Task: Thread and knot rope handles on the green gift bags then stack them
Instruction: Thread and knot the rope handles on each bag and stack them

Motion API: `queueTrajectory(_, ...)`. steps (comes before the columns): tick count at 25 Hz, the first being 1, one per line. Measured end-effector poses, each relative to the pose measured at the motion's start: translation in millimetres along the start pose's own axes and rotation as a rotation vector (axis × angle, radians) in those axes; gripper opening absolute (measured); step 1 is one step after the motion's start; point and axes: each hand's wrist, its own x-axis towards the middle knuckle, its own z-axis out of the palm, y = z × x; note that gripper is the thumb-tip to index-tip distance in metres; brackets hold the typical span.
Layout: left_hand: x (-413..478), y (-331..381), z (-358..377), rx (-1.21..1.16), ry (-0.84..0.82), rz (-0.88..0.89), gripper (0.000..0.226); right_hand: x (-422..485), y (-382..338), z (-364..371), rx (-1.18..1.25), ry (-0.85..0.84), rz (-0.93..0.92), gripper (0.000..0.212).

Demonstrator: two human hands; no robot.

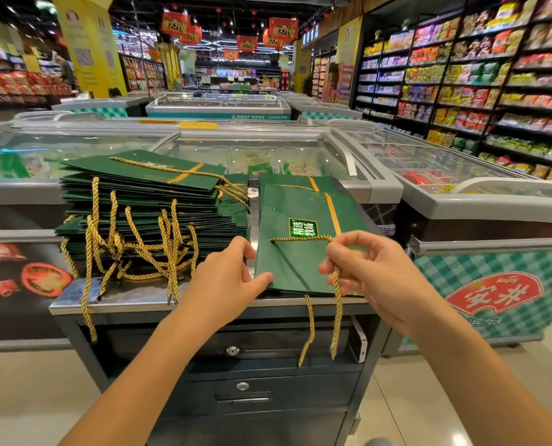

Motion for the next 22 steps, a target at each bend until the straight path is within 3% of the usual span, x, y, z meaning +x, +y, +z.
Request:
queueTrajectory(2,-3.4,8.4,-5.9,-0.033,0.073,0.136,0.019,6.0,-5.5,5.5,0.085,0.015,-0.011,0.010)
queueTrajectory(3,-5.6,13.9,-9.0,-0.181,0.039,0.193,0.017,9.5,-6.9,8.8,0.110,0.023,-0.015,0.011)
queueTrajectory(6,-15.8,38.5,-11.9,-0.650,-0.400,0.113,0.032,20.7,-7.2,15.5,0.135,0.050,-0.042,0.015)
queueTrajectory(8,-16.8,42.1,-6.5,-0.714,-0.488,0.034,0.021,25.8,-6.5,19.5,0.121,0.065,-0.056,0.018)
queueTrajectory(11,-11.3,36.1,-3.4,-1.001,-0.446,-0.130,0.019,28.5,-2.7,18.4,0.062,0.126,-0.090,0.023)
queueTrajectory(14,-6.4,31.8,-6.1,-1.298,-0.374,-0.282,0.025,17.0,3.9,13.5,-0.142,0.191,-0.196,0.021)
queueTrajectory(18,-1.0,34.6,-1.2,-1.350,-0.235,-0.317,0.027,-6.2,18.0,14.2,-0.229,-0.046,-0.256,0.020)
queueTrajectory(22,-0.6,39.2,4.7,-1.339,-0.207,-0.296,0.031,-7.2,27.2,16.7,-0.270,-0.062,-0.260,0.026)
